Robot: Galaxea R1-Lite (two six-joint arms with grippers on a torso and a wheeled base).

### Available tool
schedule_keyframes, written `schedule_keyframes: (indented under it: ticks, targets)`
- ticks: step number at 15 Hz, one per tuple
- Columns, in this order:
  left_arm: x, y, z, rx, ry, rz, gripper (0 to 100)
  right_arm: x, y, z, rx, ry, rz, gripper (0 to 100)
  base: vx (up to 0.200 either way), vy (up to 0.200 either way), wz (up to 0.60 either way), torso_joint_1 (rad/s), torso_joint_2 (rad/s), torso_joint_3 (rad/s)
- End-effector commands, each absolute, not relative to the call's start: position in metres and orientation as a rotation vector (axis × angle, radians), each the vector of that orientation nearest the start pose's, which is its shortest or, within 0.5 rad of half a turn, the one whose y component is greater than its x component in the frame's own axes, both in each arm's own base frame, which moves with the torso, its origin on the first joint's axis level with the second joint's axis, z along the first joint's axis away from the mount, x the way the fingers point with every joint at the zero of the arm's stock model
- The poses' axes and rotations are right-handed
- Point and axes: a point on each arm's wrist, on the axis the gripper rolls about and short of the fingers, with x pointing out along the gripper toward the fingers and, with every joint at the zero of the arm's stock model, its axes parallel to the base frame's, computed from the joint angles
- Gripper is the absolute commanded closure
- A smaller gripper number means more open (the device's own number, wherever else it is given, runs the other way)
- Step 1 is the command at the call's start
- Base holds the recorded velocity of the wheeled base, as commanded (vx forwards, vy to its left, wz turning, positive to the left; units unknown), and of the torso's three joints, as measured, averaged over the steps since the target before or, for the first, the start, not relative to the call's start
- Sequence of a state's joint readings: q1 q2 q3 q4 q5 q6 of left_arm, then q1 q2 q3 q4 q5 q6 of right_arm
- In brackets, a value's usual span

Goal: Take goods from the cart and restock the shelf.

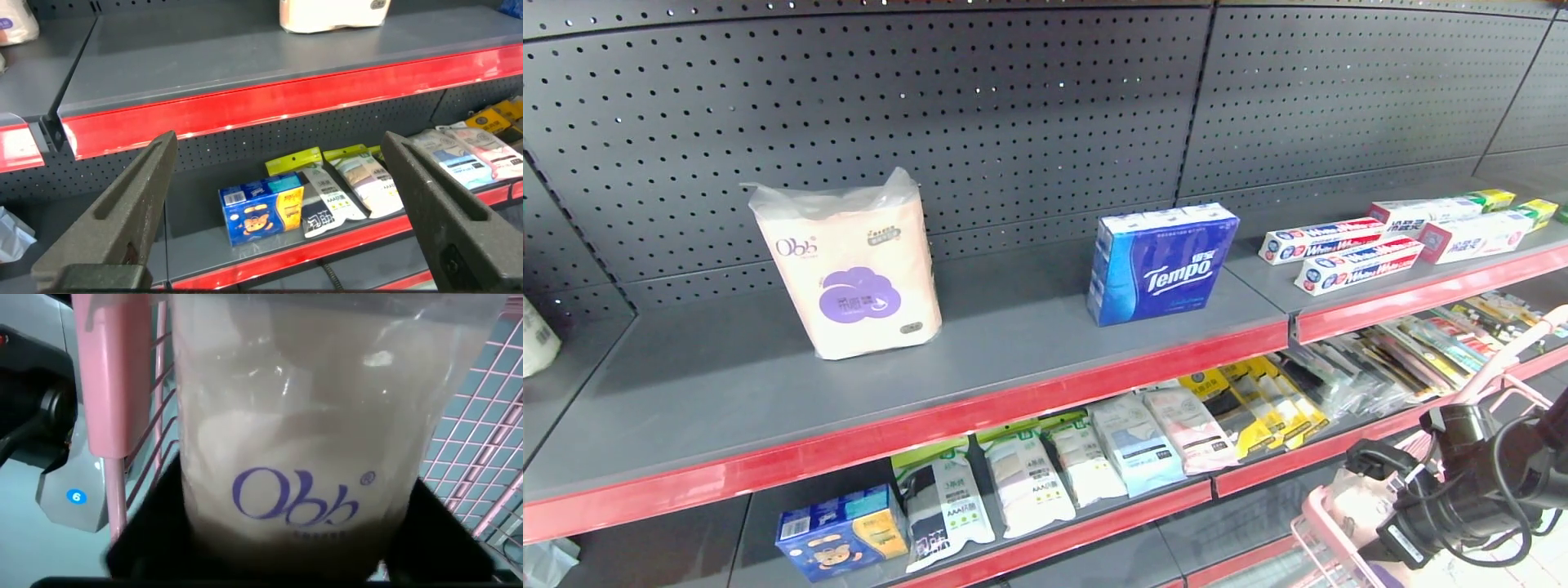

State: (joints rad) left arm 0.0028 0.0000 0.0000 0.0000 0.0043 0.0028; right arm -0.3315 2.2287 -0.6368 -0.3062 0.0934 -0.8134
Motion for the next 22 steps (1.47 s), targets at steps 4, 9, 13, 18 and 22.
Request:
schedule_keyframes:
  ticks: [4, 9, 13, 18, 22]
  targets:
    - [-0.023, 0.000, 0.075, 0.003, 0.000, 0.008, 0, 0.267, -0.090, -0.038, -0.408, 1.257, 0.306, 100, 0.000, 0.000, 0.00, 0.000, 0.00, 0.000]
    - [-0.023, 0.000, 0.076, 0.003, 0.002, 0.008, 0, 0.255, -0.106, -0.006, -0.387, 1.189, 0.188, 100, 0.000, 0.000, 0.00, 0.000, 0.00, 0.000]
    - [-0.023, 0.000, 0.076, 0.003, 0.002, 0.008, 0, 0.235, -0.120, 0.003, -0.353, 1.194, 0.128, 100, 0.000, 0.000, 0.00, 0.000, 0.00, 0.000]
    - [-0.023, 0.000, 0.076, 0.002, 0.002, 0.008, 0, 0.221, -0.125, 0.011, -0.329, 1.186, 0.089, 100, 0.000, 0.000, 0.00, 0.000, 0.00, 0.000]
    - [-0.023, 0.000, 0.076, 0.003, 0.002, 0.008, 0, 0.215, -0.128, 0.032, -0.334, 1.105, 0.054, 100, 0.000, 0.000, 0.00, 0.000, 0.00, 0.000]
